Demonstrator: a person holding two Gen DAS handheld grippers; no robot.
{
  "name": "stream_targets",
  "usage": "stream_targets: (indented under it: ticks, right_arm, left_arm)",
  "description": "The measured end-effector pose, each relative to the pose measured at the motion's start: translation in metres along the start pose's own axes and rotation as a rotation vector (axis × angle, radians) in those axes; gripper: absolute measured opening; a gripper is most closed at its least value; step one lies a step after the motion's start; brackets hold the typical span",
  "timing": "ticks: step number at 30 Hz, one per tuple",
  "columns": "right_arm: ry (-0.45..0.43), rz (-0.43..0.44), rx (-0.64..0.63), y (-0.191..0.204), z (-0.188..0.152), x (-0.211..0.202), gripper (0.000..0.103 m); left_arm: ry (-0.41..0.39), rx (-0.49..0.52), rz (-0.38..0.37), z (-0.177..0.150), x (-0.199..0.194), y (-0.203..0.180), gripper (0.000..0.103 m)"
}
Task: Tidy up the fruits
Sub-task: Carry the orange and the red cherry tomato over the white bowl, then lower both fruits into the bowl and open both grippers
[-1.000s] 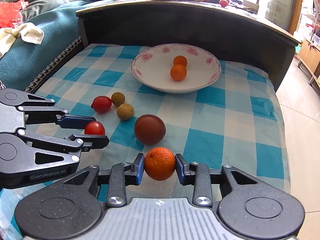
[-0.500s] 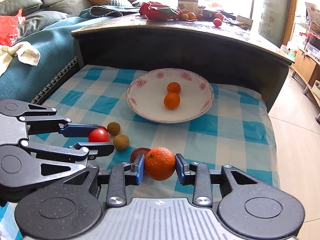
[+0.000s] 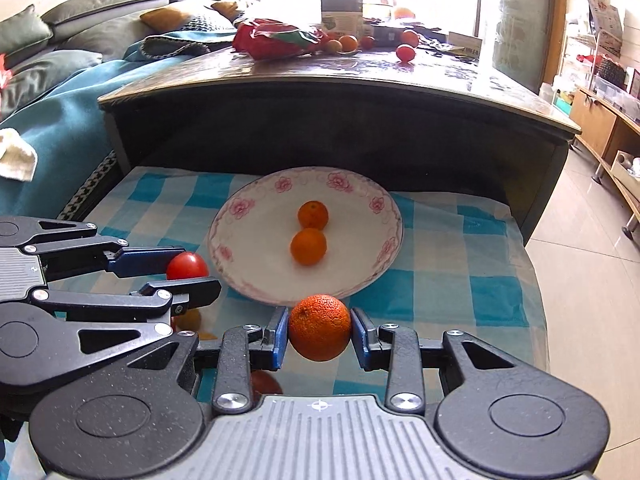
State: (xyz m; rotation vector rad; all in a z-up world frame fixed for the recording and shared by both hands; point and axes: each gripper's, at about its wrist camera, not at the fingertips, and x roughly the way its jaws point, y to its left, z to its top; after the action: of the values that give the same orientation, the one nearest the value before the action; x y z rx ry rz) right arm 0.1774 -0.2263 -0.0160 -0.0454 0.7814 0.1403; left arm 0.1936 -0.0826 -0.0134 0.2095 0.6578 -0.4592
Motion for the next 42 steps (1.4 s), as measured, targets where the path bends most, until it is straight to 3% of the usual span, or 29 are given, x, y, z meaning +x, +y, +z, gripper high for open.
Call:
stream_targets:
  ticks: [16, 42]
  right_arm:
    - [-0.032, -0.009, 0.0, -0.007, 0.028, 0.04, 0.028]
    - [-0.022, 0.011, 0.004, -0.015, 0.031, 0.074, 0.03]
  left_arm:
    - [0.014, -0.024, 0.027, 0.007, 0.036, 0.015, 0.038]
    - [0.031, -0.032, 0.032, 0.002, 0.063, 0.023, 0.038]
